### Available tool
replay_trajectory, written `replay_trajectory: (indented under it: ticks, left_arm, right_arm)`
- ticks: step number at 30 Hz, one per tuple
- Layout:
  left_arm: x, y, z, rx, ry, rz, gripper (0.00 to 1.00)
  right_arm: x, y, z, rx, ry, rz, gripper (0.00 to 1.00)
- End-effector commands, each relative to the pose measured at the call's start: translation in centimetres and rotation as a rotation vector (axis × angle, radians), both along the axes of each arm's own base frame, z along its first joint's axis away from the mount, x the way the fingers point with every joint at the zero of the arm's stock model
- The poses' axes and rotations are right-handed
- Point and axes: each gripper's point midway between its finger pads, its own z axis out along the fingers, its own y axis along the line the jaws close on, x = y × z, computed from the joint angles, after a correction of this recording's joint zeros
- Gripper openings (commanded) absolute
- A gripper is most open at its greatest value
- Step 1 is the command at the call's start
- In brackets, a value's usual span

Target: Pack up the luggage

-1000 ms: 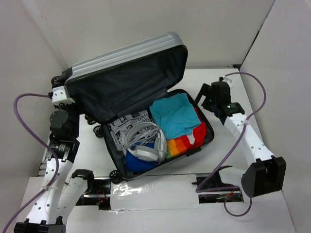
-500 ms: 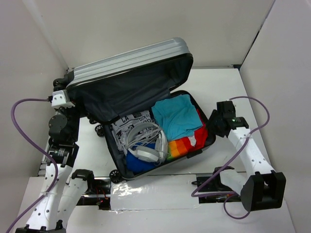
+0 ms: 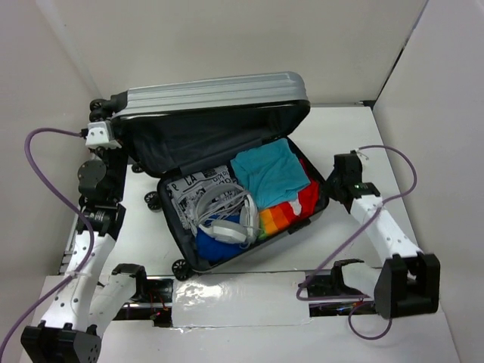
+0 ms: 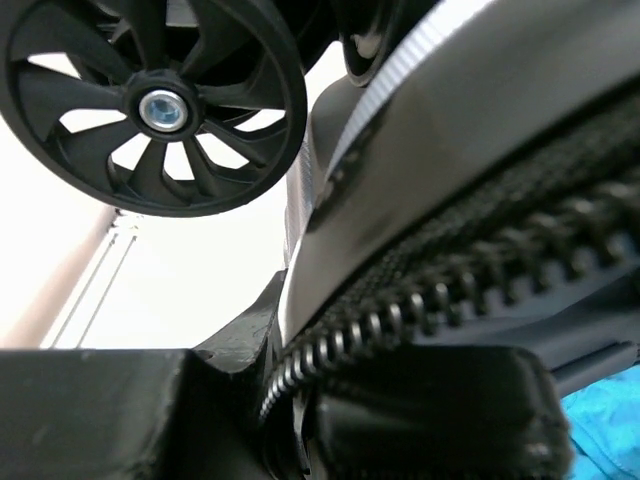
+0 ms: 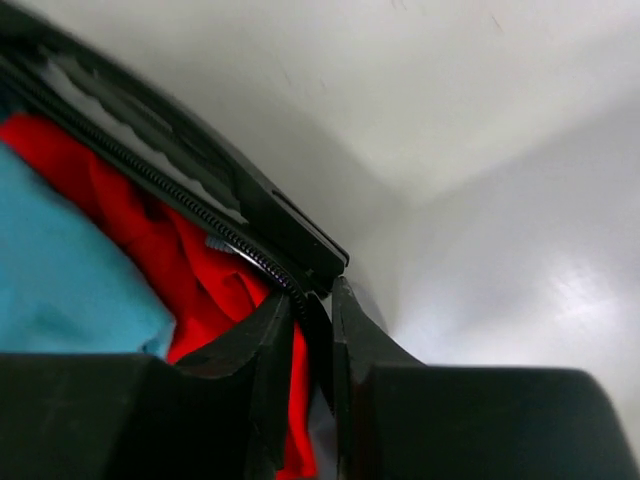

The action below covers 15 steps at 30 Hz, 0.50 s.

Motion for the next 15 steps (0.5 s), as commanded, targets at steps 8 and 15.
replay_trajectory:
  ticks: [8, 15]
  left_arm:
    - [1.9, -11.4, 5.9, -0.102, -0.070, -0.404, 0.00]
    - [1.5, -17.2, 6.6, -0.018, -0.029, -0.368, 0.00]
  right_arm:
    - [17.7, 4.5, 8.0, 0.402, -0.443, -0.303, 0.00]
    - [23.0, 7.7, 6.8, 0.483, -0.397, -0.274, 0.00]
